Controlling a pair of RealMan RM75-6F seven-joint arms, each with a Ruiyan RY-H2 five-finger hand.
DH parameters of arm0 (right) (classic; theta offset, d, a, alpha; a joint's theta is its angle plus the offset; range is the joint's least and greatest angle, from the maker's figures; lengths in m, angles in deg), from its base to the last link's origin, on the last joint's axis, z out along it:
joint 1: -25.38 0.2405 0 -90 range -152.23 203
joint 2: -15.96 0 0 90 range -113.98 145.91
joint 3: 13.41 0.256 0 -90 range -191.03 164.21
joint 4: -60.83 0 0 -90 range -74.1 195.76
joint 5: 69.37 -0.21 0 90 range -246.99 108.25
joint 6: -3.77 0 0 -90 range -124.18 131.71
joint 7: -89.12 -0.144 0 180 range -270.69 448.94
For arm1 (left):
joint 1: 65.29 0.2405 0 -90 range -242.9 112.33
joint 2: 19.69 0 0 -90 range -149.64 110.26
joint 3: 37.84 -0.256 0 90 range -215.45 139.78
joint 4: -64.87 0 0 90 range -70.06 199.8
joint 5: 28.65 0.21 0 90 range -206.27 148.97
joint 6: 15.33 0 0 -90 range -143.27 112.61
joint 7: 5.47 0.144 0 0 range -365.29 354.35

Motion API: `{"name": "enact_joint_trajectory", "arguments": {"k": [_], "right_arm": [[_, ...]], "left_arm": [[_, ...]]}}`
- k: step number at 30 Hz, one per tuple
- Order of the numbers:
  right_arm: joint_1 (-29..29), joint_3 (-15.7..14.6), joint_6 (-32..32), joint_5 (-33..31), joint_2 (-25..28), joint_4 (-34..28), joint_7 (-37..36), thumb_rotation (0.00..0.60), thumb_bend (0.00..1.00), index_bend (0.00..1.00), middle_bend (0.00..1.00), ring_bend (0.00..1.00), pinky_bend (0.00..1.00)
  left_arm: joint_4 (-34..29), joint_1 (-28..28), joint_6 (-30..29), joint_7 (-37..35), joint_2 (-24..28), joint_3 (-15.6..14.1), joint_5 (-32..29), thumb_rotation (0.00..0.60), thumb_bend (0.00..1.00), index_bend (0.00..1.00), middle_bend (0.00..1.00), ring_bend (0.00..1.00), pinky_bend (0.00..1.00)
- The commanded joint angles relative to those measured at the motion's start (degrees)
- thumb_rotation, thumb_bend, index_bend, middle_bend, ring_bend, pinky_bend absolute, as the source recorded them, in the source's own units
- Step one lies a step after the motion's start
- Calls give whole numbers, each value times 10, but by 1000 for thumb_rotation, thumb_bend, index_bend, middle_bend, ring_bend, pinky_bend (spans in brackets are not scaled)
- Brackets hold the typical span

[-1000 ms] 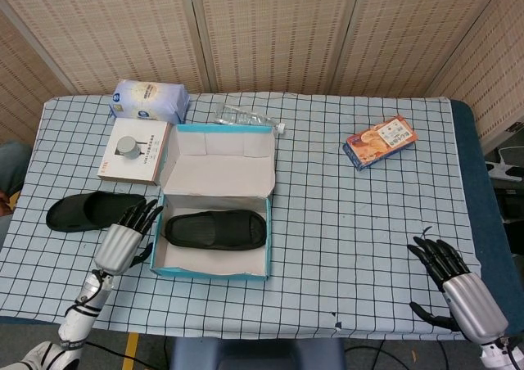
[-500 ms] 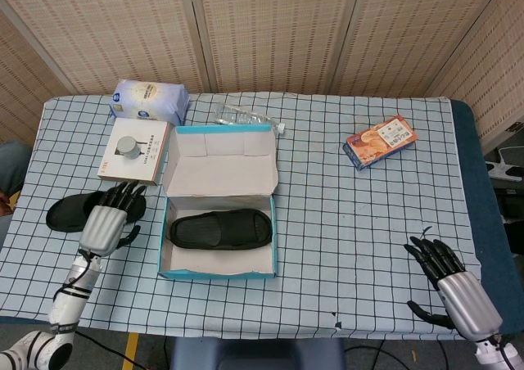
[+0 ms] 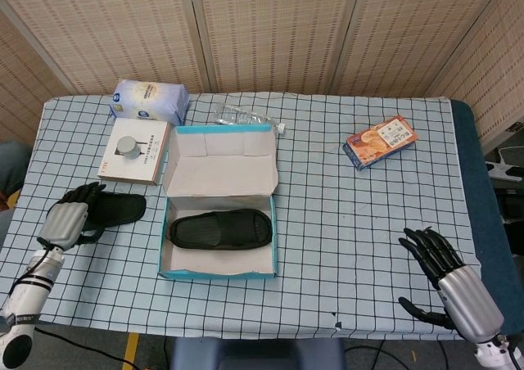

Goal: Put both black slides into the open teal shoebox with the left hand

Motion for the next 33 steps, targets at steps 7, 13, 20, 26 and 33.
{"name": "enact_joint_trajectory", "arguments": {"k": [7, 13, 20, 26, 33], "right_arm": [[11, 2, -28, 31, 37, -76, 55, 589, 157, 0, 0, 0, 0], [15, 0, -47, 28, 41, -86, 63, 589, 157, 0, 0, 0, 0], [14, -5, -55, 28, 44, -89, 68, 590, 157, 0, 0, 0, 0], [11, -9, -62, 30, 45, -94, 76, 591, 157, 0, 0, 0, 0], [12, -8, -72, 26, 38, -101, 92, 589, 158, 0, 0, 0, 0]], "left_arm": [[69, -26, 58, -8, -24, 1, -48, 600, 353, 0, 0, 0, 87], [65, -30, 76, 9, -14, -8, -74, 600, 353, 0, 0, 0, 90], [95, -41, 76, 55, -37, -18, -100, 600, 356, 0, 0, 0, 90], [145, -54, 98, 71, -64, -21, -131, 600, 359, 0, 0, 0, 91], [187, -60, 127, 61, -80, -23, -143, 600, 363, 0, 0, 0, 92]]}}
